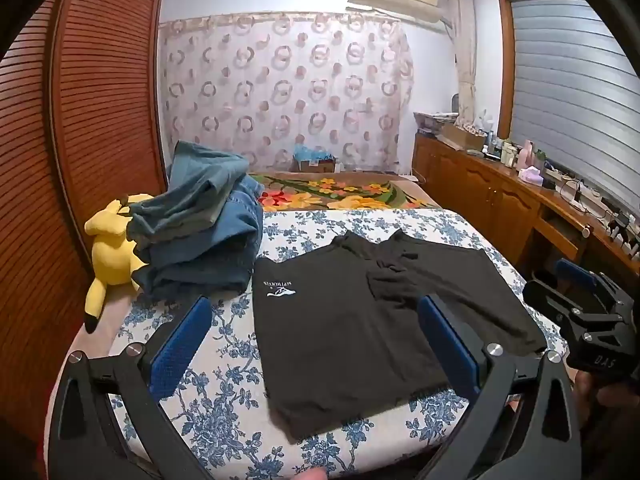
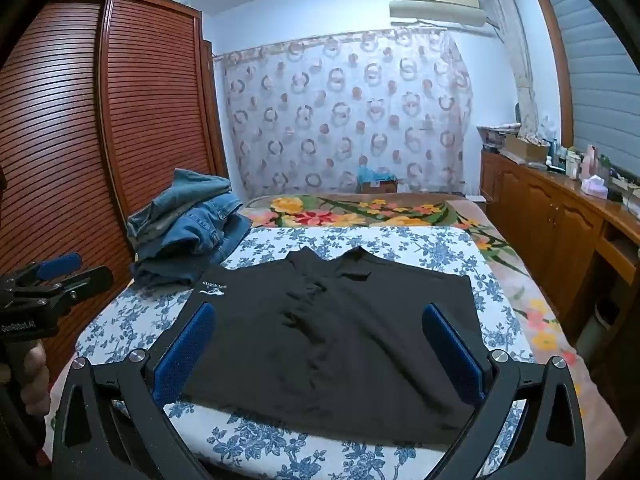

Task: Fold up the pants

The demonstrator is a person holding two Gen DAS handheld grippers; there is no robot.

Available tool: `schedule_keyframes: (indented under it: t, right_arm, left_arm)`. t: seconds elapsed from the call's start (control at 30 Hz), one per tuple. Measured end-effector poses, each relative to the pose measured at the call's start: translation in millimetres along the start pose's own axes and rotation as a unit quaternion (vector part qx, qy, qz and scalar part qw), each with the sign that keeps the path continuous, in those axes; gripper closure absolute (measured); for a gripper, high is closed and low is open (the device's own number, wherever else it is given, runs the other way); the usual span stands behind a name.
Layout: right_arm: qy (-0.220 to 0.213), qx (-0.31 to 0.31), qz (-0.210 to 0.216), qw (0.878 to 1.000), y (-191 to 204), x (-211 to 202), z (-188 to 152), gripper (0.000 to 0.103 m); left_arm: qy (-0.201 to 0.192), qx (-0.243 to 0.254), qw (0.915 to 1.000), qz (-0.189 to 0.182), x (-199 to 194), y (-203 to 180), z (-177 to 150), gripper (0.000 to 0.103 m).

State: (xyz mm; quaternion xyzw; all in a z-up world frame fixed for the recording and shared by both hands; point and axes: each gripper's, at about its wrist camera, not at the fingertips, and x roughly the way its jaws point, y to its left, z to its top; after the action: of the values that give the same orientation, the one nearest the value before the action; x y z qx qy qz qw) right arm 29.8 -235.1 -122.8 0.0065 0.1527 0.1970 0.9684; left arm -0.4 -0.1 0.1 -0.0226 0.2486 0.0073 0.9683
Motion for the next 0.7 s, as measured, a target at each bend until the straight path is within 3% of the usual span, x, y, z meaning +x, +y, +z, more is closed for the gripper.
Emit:
schedule_keyframes:
  t: [0.07,0.7]
  right_arm:
    - [0.016,-0.002,-0.002,1.0,-0.2,0.5,0.1,0.0]
    - [0.004,0.004,0.003,1.0,-2.3,-2.6,-1.2,0.0]
  left_arm:
    - [0.013,0.002,0.9999,0.001,0.5,-0.2,0.3,0.0]
    - [0.01,0.003,0.9999,0.002,0.3,-0.4,0.2,0.0]
